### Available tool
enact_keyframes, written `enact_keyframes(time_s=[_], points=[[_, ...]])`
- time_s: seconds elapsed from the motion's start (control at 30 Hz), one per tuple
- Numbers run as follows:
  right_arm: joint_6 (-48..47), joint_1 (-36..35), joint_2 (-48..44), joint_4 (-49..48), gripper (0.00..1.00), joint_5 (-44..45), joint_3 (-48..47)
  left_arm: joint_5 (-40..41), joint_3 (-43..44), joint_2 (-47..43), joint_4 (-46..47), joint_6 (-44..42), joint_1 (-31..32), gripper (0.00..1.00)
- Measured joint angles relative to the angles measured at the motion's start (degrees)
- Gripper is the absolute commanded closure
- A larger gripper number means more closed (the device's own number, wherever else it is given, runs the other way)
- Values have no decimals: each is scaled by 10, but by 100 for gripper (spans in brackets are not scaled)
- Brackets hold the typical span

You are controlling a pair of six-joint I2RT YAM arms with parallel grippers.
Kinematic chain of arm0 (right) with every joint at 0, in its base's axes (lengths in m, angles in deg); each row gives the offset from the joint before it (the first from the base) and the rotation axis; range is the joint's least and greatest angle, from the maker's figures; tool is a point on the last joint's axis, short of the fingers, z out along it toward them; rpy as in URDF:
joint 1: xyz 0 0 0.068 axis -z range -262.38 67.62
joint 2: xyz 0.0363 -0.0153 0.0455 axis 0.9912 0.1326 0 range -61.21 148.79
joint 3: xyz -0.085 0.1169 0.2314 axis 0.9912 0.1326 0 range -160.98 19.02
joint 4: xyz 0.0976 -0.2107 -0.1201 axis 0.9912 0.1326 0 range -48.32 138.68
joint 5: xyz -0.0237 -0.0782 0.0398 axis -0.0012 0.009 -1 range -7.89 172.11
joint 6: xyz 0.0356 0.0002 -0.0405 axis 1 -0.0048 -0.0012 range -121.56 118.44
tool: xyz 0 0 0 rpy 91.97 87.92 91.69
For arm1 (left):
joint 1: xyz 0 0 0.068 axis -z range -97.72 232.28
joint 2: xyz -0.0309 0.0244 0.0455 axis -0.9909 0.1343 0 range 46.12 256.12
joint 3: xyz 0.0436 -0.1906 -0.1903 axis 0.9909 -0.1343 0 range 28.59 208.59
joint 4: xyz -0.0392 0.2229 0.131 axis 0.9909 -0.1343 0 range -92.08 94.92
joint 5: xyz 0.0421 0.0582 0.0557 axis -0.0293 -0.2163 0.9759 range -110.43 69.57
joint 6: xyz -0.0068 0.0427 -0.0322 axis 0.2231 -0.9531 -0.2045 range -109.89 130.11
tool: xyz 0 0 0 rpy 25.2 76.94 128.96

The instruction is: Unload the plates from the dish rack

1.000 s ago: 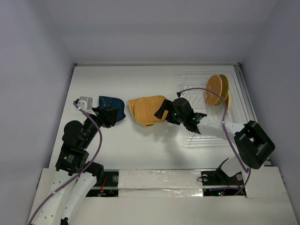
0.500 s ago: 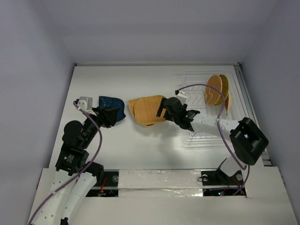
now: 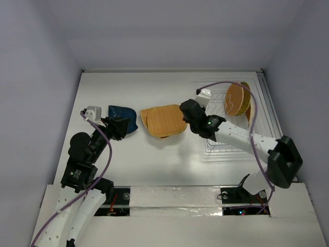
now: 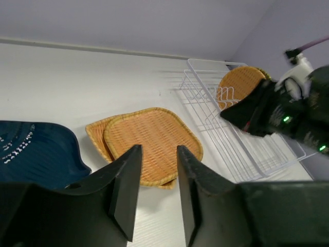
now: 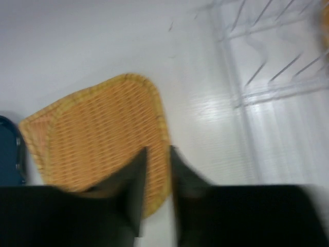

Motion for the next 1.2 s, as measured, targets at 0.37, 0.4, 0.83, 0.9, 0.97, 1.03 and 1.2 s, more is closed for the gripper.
enact_keyframes(time_s=[0.37,0.4,0.83,0.9,0.97,1.03,1.2], points=[[-130,284,-211,-1,53,-45,36,3,0,-8,-1,-1,0,74],[-140,316,-212,-3,51,-60,37,3,0,-8,0,-1,0,73],[-211,439,-55,-24,56,-177,37,4,0,-12,0,-1,0,62],[-214,442,-39,-28,59,-181,37,4,0,-12,0,-2,0,61],[-217,443,-25,-31,59,-181,34,4,0,-12,-1,-2,0,61],[-223,443,-14,-31,62,-181,28,4,0,-12,0,-2,0,61],[-238,442,-2,-30,82,-176,21,4,0,-13,0,-2,0,61]])
